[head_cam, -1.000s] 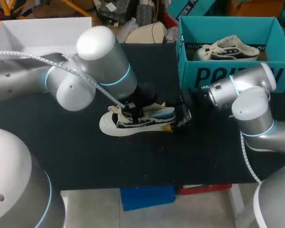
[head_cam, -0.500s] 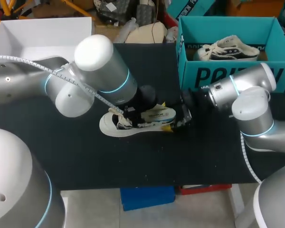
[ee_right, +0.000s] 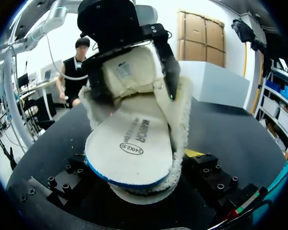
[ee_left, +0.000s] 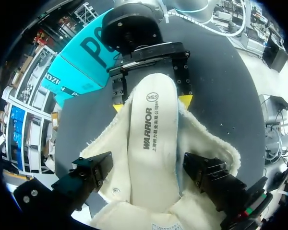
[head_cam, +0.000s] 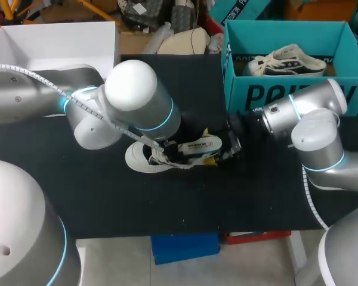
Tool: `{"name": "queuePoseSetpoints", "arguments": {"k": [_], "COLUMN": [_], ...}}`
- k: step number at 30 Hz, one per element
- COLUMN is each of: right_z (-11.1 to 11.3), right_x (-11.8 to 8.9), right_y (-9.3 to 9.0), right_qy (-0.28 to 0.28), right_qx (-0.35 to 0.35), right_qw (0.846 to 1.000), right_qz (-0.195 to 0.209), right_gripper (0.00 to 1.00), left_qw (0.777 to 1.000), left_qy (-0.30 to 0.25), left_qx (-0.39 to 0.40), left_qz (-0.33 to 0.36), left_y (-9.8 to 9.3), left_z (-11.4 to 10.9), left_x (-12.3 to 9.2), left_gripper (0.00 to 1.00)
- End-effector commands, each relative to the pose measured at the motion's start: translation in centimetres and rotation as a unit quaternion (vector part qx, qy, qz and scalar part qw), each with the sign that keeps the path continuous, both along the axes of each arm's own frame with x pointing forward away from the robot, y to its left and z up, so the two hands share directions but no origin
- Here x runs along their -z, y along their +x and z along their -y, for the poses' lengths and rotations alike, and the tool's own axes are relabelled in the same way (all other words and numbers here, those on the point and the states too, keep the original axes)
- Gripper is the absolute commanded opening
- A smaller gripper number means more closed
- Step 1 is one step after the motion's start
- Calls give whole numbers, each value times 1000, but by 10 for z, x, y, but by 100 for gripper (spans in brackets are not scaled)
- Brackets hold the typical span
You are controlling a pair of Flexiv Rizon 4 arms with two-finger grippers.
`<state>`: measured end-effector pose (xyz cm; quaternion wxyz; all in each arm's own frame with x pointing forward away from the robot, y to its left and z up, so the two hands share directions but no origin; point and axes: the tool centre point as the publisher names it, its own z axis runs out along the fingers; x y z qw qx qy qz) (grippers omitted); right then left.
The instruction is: Take the shoe out of the shoebox, open the shoe tongue, remove and reinsert the insole, then place the shoe into the shoebox
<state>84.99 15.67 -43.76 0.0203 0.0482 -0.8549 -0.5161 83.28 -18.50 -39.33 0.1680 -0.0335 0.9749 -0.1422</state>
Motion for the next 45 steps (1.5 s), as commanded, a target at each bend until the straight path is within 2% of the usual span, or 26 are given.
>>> {"name": "queuePoseSetpoints", "arguments": {"k": [1, 3, 6, 11, 18, 20, 23, 28, 33, 35, 37, 39, 40, 41, 45], "right_z": [0, 0, 0, 0, 0, 0, 0, 0, 0, 0, 0, 0, 0, 0, 0], "right_x": [2, 2, 2, 2, 2, 2, 2, 2, 2, 2, 2, 2, 2, 2, 2], "right_y": [1, 1, 1, 1, 1, 1, 1, 1, 1, 1, 1, 1, 1, 1, 1], "right_qy": [0, 0, 0, 0, 0, 0, 0, 0, 0, 0, 0, 0, 0, 0, 0], "right_qx": [0, 0, 0, 0, 0, 0, 0, 0, 0, 0, 0, 0, 0, 0, 0], "right_qw": [1000, 1000, 1000, 1000, 1000, 1000, 1000, 1000, 1000, 1000, 1000, 1000, 1000, 1000, 1000], "right_qz": [-1, -1, -1, -1, -1, -1, -1, -1, -1, -1, -1, -1, -1, -1, -1], "right_gripper": [0, 0, 0, 0, 0, 0, 0, 0, 0, 0, 0, 0, 0, 0, 0], "left_qw": [1000, 1000, 999, 999, 999, 999, 999, 998, 998, 998, 998, 998, 998, 998, 998], "left_qy": [6, 7, 10, 10, 9, 10, 9, 4, 1, 1, 3, 4, 5, 6, 6], "left_qx": [-7, -10, -13, -16, -11, -11, -10, -8, -12, -13, -13, -13, -12, -11, -7], "left_qz": [14, 22, 29, 29, 39, 45, 50, 61, 68, 68, 67, 66, 65, 64, 56], "left_y": [-1, 1, 4, 10, 14, 14, 14, 11, 6, 7, 8, 9, 9, 9, 11], "left_z": [9, 11, 15, 24, 39, 43, 48, 50, 47, 48, 50, 53, 54, 55, 57], "left_x": [10, 11, 12, 16, 15, 14, 13, 6, 1, 2, 4, 5, 6, 6, 9], "left_gripper": [100, 96, 85, 58, 59, 55, 55, 45, 42, 31, 30, 22, 7, 0, 0]}}
